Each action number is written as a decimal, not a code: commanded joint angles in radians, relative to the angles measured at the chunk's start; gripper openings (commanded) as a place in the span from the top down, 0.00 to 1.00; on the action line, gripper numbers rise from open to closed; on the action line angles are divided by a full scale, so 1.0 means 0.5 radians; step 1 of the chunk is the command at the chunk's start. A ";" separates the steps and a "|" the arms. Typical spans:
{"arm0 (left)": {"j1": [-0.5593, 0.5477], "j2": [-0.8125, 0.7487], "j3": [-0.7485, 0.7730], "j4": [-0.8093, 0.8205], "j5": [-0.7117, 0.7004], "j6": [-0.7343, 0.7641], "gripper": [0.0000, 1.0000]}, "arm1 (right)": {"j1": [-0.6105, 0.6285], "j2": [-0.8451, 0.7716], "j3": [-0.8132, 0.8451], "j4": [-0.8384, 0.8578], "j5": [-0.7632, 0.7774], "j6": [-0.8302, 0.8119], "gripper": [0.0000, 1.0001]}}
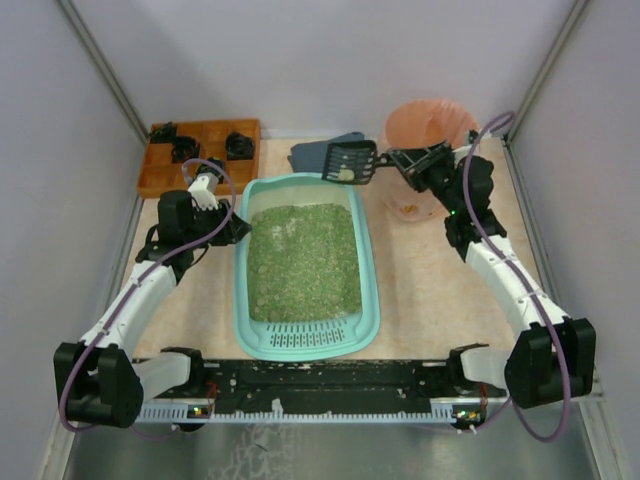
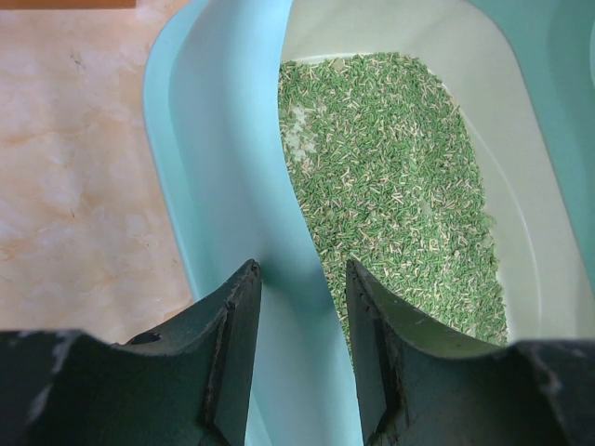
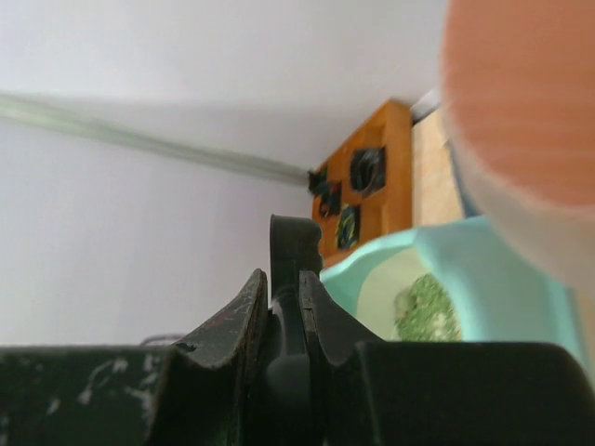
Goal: Clean the litter box
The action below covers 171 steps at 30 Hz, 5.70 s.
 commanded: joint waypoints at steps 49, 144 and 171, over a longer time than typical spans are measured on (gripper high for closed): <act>-0.006 0.041 0.037 -0.002 0.054 0.005 0.53 | 0.038 -0.152 0.558 0.195 0.553 -2.589 1.00; 0.182 -0.370 -0.059 -0.132 -0.998 -0.291 0.29 | 1.366 1.232 0.534 0.056 -0.531 -3.678 1.00; 0.194 -0.316 -0.083 -0.041 -0.681 -0.230 0.32 | 1.393 0.519 0.262 0.309 0.663 -2.783 1.00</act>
